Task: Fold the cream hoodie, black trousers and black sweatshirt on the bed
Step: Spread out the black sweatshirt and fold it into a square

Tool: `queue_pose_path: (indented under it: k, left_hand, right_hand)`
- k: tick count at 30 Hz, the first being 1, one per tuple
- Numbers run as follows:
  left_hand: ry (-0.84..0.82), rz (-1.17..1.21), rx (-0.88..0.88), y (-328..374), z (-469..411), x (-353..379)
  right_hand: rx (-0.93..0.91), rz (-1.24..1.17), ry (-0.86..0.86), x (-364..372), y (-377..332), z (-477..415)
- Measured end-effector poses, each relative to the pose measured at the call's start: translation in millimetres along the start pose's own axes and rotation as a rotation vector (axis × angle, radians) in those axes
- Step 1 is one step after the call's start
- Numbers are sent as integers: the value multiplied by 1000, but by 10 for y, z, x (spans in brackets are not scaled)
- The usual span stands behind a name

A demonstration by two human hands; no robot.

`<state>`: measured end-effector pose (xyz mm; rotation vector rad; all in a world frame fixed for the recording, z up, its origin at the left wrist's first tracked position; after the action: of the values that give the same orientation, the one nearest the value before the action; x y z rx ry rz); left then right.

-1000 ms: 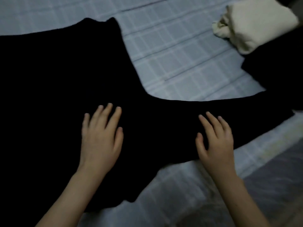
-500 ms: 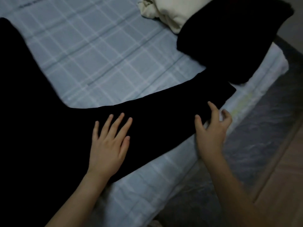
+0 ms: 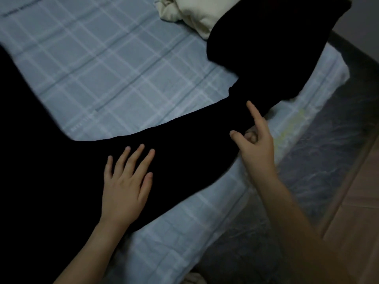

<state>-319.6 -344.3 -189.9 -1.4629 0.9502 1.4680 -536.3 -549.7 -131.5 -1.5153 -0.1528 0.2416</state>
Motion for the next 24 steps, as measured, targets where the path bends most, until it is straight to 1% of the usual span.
queue_pose_path:
  k: [4, 6, 8, 10, 12, 14, 16, 17, 18, 20, 21, 24]
  left_hand:
    - [-31, 207, 1, -62, -11, -149]
    - [11, 239, -13, -233, 83, -304]
    - [81, 184, -67, -559, 270, -493]
    - [143, 119, -157, -1027, 544, -675]
    - [197, 33, -276, -1580, 933, -823]
    - [220, -62, -454, -2210, 1393, -911]
    - [168, -80, -696, -2795, 1864, -875]
    - [104, -65, -798, -2993, 2052, -788]
    - [13, -44, -865, -3110, 2191, -655]
    - [-174, 18, -890, -3148, 2356, -324]
    - [-217, 68, -870, -3133, 2397, -196]
    - [-211, 264, -758, -3217, 2427, -111]
  right_hand:
    - [-95, 31, -167, 606, -304, 259]
    - [-141, 70, -227, 926, -444, 413]
    - [-166, 76, -284, 1239, -554, 578]
    - [-181, 60, -357, 1577, -633, 769]
    - [-187, 36, -447, 1944, -682, 1004]
    - [-177, 16, -531, 2320, -699, 1273]
    - [-166, -5, -599, 2678, -677, 1544]
    - [-152, -24, -638, 2849, -654, 1682]
    - [-139, -44, -680, 3014, -627, 1818]
    - [-125, -47, -747, 3314, -568, 2064]
    - [-118, -38, -774, 3456, -543, 2174]
    - [-135, 31, -846, 3896, -523, 2485]
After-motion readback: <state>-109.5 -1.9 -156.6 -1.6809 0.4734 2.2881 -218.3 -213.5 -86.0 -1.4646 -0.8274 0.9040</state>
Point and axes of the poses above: each hand's wrist, its own z-axis away from the middle knuckle, its own x-axis out of the palm, y = z × x, the point moved 9 cm from there along -z, towards the middle knuckle, and after that the axes turned 13 degrees about -z, right-handed, at the moved point
